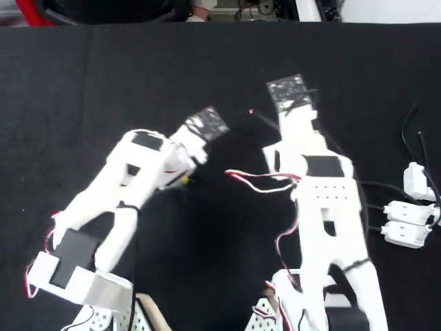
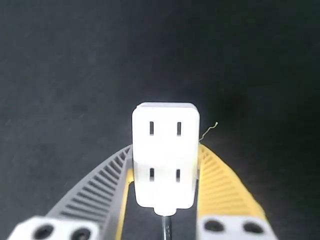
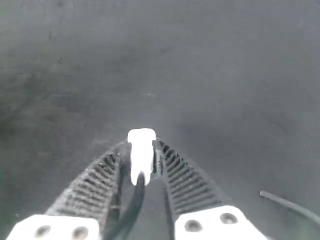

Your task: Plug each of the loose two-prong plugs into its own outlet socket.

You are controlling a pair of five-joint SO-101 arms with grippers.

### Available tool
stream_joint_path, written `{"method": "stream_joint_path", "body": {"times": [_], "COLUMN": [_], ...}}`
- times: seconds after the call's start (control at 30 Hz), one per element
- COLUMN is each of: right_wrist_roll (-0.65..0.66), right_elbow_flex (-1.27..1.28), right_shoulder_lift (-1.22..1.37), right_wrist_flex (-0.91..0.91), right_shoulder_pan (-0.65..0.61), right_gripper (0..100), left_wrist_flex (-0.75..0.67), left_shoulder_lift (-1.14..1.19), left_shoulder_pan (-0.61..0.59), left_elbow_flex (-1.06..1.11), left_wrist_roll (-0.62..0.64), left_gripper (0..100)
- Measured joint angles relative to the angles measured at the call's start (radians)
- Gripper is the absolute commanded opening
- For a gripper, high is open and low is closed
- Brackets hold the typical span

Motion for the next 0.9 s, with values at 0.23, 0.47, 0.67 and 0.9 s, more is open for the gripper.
{"method": "stream_joint_path", "body": {"times": [0.23,0.47,0.67,0.9], "right_wrist_roll": [0.0,0.0,0.0,0.0], "right_elbow_flex": [-0.002,-0.002,-0.002,-0.002], "right_shoulder_lift": [-0.117,-0.137,-0.137,-0.137], "right_wrist_flex": [0.012,0.012,0.012,0.043], "right_shoulder_pan": [0.037,0.098,0.098,0.098], "right_gripper": [1.1,1.1,1.1,1.1], "left_wrist_flex": [0.0,0.0,0.0,-0.026], "left_shoulder_lift": [-0.002,-0.002,-0.012,-0.018], "left_shoulder_pan": [0.199,0.338,0.336,0.308], "left_elbow_flex": [0.017,0.058,0.058,0.058], "left_wrist_roll": [-0.002,-0.002,0.063,0.161], "left_gripper": [3,5,24,28]}}
